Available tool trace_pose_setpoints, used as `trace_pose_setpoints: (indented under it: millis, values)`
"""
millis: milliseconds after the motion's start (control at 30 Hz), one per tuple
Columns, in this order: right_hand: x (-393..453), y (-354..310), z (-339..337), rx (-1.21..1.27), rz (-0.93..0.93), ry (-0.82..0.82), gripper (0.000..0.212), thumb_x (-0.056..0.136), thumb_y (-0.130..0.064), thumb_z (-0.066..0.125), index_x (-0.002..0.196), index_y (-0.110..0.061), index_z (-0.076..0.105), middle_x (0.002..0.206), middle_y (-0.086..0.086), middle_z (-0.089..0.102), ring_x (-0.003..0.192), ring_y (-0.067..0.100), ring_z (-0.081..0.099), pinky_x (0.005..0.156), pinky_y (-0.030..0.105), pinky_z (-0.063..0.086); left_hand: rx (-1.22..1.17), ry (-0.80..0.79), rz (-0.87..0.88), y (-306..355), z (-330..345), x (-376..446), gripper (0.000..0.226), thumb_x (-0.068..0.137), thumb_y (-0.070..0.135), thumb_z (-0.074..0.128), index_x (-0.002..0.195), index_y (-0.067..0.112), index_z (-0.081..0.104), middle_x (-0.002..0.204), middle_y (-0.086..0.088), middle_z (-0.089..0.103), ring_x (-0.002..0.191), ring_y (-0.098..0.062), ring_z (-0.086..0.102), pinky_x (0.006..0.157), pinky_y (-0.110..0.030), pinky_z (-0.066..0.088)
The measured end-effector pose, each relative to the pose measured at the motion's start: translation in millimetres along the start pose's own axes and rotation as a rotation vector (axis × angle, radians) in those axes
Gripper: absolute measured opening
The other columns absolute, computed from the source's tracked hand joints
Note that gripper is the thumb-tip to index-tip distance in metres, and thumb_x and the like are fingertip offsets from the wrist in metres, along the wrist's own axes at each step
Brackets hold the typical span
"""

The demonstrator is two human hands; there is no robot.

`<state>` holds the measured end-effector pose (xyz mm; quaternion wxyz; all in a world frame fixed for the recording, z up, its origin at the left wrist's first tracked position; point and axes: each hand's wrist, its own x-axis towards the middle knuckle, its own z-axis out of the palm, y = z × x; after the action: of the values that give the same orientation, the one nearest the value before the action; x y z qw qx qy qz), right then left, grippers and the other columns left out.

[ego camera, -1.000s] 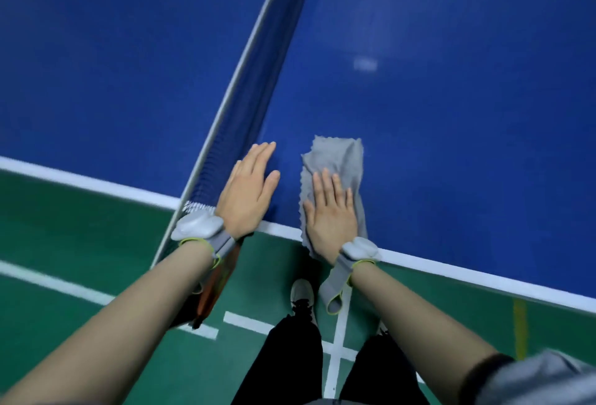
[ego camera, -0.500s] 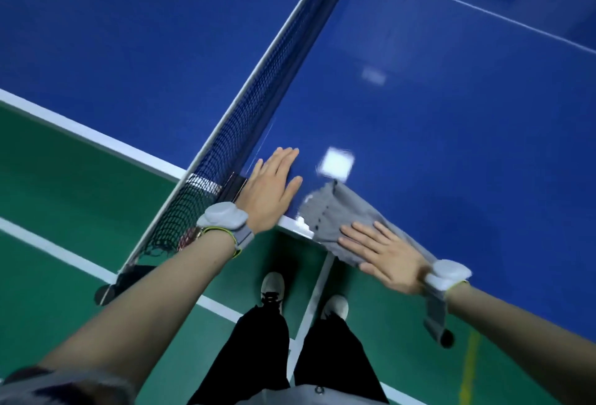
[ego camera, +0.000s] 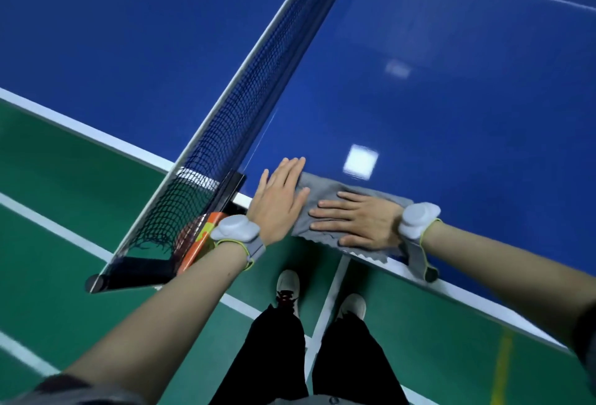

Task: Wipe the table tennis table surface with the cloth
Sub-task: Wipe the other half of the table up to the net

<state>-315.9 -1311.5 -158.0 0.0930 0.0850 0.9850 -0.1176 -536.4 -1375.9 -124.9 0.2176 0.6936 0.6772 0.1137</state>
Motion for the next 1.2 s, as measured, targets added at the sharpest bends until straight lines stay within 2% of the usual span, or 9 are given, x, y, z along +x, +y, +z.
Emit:
trace_pose_setpoints:
  millis: [167,333,533,633,733,833,1000,1100,1200]
  values:
    - [-6.3,-27.9,4.9,0.118,0.353,0.258,0.051,0.1,-0.041,0.019,0.144,-0.019,0.033,0.153,0.005,0.03,0.14,0.02,0.026,0.115,0.038,0.011,0.068,-0.018,0.116,35.3,23.3,9.1,0.062,0.092,0.041,0.013,0.148,0.013,0.011,0.156,0.0,0.017,0.144,-0.015,0.009,0.116,-0.039,0.008]
    - [-21.6,-67.0,17.1,0.261,0.883,0.483,0.055,0.098,-0.038,0.029,0.149,-0.022,0.02,0.154,-0.004,0.018,0.141,0.011,0.016,0.114,0.032,0.007,0.048,-0.099,0.146,47.8,47.7,8.9,0.068,0.087,0.047,0.003,0.149,0.018,0.005,0.157,0.005,0.007,0.144,-0.012,0.003,0.115,-0.037,0.002]
    - [-67.1,-69.5,22.1,0.132,0.873,0.442,0.055,0.098,-0.05,0.023,0.125,-0.018,0.059,0.143,0.008,0.045,0.128,0.019,0.038,0.112,0.036,0.014,0.257,-0.167,0.29,5.5,45.0,15.2,0.066,0.089,0.052,0.006,0.148,0.023,0.003,0.157,0.006,0.002,0.141,-0.007,-0.007,0.114,-0.043,-0.004]
    - [-90.9,-64.3,21.0,0.096,0.821,0.443,0.05,0.092,-0.055,0.037,0.107,-0.018,0.067,0.136,0.009,0.052,0.12,0.02,0.047,0.108,0.041,0.026,0.369,-0.062,0.403,-7.1,35.8,17.7,0.064,0.092,0.051,0.022,0.145,0.017,0.027,0.153,-0.001,0.028,0.141,-0.014,0.021,0.112,-0.05,0.009]
    - [-99.1,-61.4,19.2,0.059,0.774,0.447,0.041,0.089,-0.05,0.043,0.095,-0.017,0.067,0.123,0.008,0.06,0.105,0.023,0.056,0.104,0.038,0.033,0.467,0.038,0.687,-13.9,30.7,18.3,0.05,0.09,0.048,0.033,0.124,0.016,0.051,0.121,-0.004,0.058,0.113,-0.02,0.052,0.102,-0.046,0.026]
    - [-95.2,-60.1,17.5,0.011,0.763,0.473,0.031,0.092,-0.036,0.043,0.086,-0.015,0.065,0.106,0.005,0.064,0.087,0.025,0.062,0.097,0.033,0.033,0.482,0.081,0.864,-19.5,25.1,14.9,0.038,0.088,0.047,0.036,0.103,0.018,0.056,0.092,-0.002,0.06,0.08,-0.02,0.058,0.078,-0.034,0.031]
    - [-87.4,-54.6,8.4,0.066,0.828,0.435,0.03,0.093,-0.032,0.037,0.087,-0.015,0.06,0.094,0.002,0.063,0.081,0.025,0.059,0.093,0.029,0.03,0.468,-0.01,0.808,-18.4,16.6,17.3,0.036,0.086,0.046,0.034,0.089,0.021,0.06,0.08,0.003,0.058,0.07,-0.016,0.056,0.06,-0.028,0.038]
    - [-77.5,-49.5,-5.0,0.272,1.035,0.535,0.024,0.097,-0.029,0.038,0.089,-0.013,0.054,0.089,0.005,0.058,0.083,0.028,0.054,0.079,0.031,0.032,0.243,-0.124,0.643,-11.1,10.6,19.7,0.032,0.092,0.039,0.039,0.096,0.014,0.06,0.09,-0.004,0.062,0.083,-0.025,0.059,0.067,-0.032,0.041]
    - [-63.7,-42.7,-19.5,0.423,1.089,0.62,0.013,0.1,-0.019,0.04,0.094,-0.011,0.048,0.079,0.006,0.055,0.074,0.031,0.051,0.069,0.038,0.038,0.019,-0.209,0.358,-1.9,9.1,22.8,0.023,0.097,0.028,0.041,0.097,0.011,0.056,0.1,-0.009,0.063,0.095,-0.029,0.055,0.075,-0.037,0.039]
